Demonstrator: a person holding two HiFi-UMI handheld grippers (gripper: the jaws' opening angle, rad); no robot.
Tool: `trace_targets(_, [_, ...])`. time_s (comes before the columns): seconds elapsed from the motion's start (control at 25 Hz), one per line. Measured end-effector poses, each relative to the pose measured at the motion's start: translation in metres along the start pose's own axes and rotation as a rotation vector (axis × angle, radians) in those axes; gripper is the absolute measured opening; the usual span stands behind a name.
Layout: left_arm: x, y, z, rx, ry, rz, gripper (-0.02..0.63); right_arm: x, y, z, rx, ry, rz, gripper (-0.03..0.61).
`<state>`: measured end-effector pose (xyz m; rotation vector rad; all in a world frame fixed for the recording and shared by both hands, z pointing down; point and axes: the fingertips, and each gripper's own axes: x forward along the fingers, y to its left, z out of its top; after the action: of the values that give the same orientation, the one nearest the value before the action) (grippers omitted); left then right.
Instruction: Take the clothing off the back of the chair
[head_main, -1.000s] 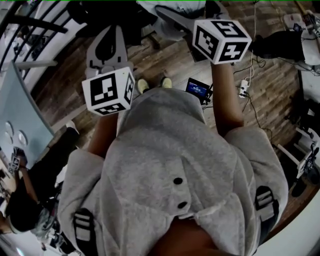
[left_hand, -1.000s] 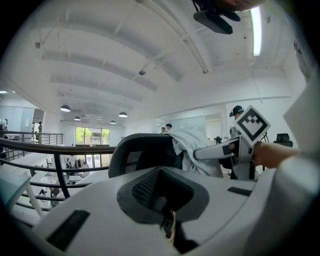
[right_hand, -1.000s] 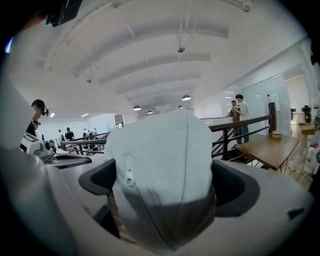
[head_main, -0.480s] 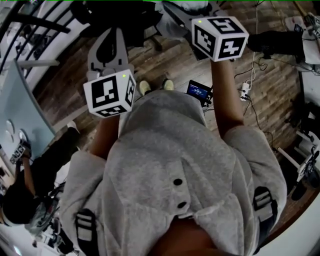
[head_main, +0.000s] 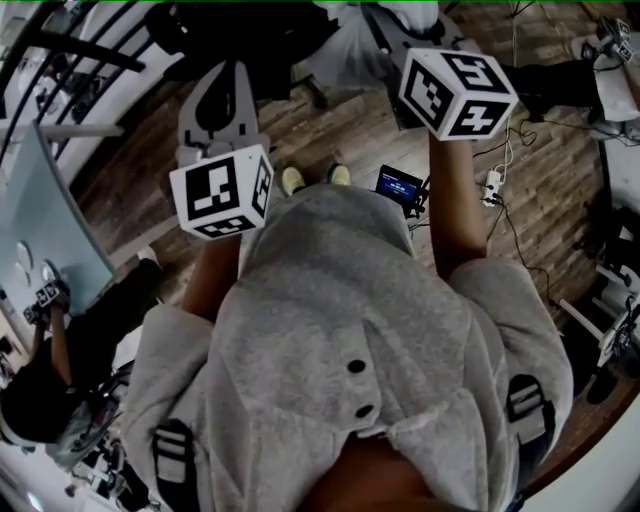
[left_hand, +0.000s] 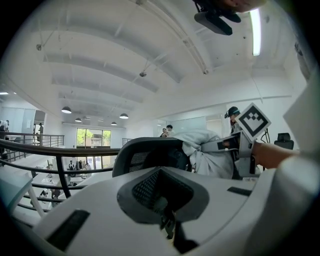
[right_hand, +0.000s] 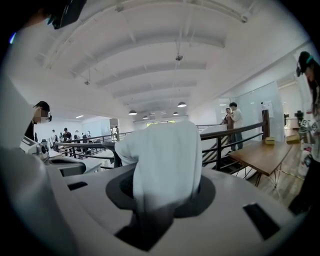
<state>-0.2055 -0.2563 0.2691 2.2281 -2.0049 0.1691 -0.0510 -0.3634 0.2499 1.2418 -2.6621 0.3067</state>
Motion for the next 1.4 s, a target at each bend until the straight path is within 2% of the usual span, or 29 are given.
trace_targets(0.32, [-0.003,0.001,-0.001,0.005,-0.006,-0.025,0.006,-0.012,-0.017,0.005,0.025,-0.054,-0.113,0.137])
trace_targets(0.96, [0.003,-0.045,0.003,0.028,-0.014,-0.134,0.006,-0.080,-0.070,0.010,0.086,-0.136,-0.307,0.137])
trace_targets(1.4, [0.017,-0.079,0.002,0.049,-0.016,-0.197,0.006,-0.117,-0.108,0.005,0.112,-0.168,-0.399,0.137])
